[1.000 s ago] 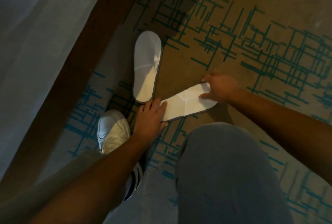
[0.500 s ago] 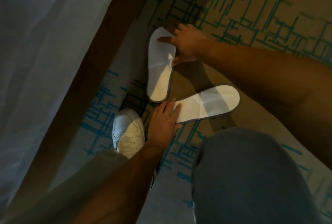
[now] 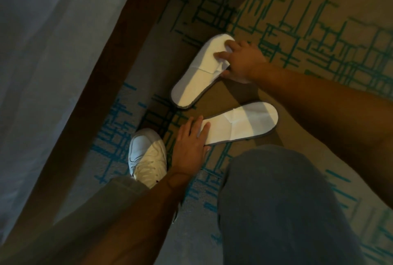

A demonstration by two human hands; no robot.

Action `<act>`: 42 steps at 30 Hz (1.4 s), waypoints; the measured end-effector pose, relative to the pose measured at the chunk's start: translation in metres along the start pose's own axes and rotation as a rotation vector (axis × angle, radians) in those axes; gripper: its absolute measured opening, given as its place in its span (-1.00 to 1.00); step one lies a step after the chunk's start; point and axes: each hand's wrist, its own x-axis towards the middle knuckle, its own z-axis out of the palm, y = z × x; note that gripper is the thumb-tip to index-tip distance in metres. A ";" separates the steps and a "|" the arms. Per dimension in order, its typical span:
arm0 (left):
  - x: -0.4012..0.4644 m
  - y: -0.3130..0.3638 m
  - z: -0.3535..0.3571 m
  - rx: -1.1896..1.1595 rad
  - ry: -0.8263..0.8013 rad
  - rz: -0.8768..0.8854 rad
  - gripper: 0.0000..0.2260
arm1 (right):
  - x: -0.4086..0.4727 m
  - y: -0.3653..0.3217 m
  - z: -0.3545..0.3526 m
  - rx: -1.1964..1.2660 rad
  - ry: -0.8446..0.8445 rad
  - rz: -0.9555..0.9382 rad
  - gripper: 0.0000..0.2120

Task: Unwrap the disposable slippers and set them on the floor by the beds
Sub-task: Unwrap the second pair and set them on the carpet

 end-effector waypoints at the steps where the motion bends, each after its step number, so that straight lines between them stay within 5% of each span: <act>1: 0.001 -0.003 0.000 0.019 0.001 -0.006 -0.34 | -0.009 0.005 0.004 0.004 0.005 0.016 -0.34; 13: 0.045 -0.035 -0.044 0.048 -0.024 -0.091 -0.51 | -0.064 0.035 0.029 0.224 -0.056 0.233 -0.37; 16: 0.038 -0.022 -0.045 -0.002 0.046 -0.130 -0.50 | -0.054 0.041 0.021 0.264 0.132 0.242 -0.53; 20: 0.030 0.000 -0.031 -0.011 0.080 -0.079 -0.53 | -0.031 0.038 0.019 0.420 0.281 0.246 -0.42; 24: 0.031 0.012 -0.014 -0.073 0.005 -0.096 -0.47 | -0.021 0.018 0.041 0.309 0.118 0.292 -0.50; 30: 0.035 0.009 -0.013 -0.110 0.005 -0.100 -0.45 | -0.036 0.024 0.060 0.181 0.140 0.205 -0.52; 42: 0.050 0.011 -0.023 -0.002 -0.019 -0.114 -0.56 | -0.090 0.049 0.076 0.388 0.048 0.206 -0.65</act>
